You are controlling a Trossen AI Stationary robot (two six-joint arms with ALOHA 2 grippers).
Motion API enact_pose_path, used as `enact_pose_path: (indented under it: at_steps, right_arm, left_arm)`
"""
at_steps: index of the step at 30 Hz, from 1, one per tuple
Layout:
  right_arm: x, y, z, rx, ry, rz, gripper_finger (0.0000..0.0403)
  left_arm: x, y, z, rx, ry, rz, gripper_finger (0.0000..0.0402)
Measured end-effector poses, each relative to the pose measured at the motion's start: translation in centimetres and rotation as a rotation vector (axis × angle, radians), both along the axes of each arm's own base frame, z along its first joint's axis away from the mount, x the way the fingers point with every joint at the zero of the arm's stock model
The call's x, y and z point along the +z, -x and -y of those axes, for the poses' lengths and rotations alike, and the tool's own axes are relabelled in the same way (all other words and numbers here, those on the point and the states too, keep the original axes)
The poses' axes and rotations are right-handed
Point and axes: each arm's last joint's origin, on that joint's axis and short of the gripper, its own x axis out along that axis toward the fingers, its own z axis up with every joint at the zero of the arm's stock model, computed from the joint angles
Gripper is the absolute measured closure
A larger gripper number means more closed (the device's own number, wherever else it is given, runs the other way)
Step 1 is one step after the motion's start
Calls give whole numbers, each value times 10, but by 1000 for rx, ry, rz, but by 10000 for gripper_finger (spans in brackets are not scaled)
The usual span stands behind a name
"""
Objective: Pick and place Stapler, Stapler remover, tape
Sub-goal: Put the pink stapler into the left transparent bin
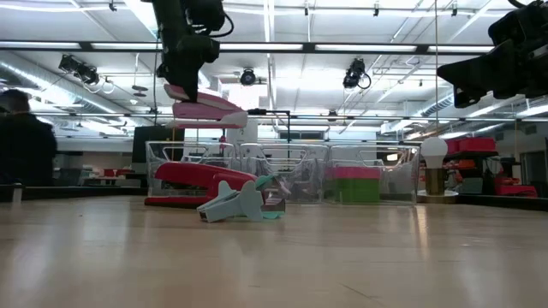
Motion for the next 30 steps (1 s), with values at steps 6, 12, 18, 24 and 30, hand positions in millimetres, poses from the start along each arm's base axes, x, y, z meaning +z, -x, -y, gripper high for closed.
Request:
enact_pose_path:
  at_steps: [6, 12, 18, 24, 30]
  right_arm:
    - [0, 0, 0, 0, 0, 0, 385]
    - [0, 0, 0, 0, 0, 0, 385]
    - [0, 0, 0, 0, 0, 0, 385]
    - [0, 0, 0, 0, 0, 0, 385]
    - [0, 0, 0, 0, 0, 0, 385]
  left_arm:
    - [0, 9, -15, 62, -1, 1, 255]
    - [1, 14, -26, 199, 13, 51, 254]
    - [2, 14, -29, 334, 35, 107, 254]
    - [2, 14, -29, 436, 65, 137, 255]
    - [1, 14, -28, 453, 71, 141, 252]
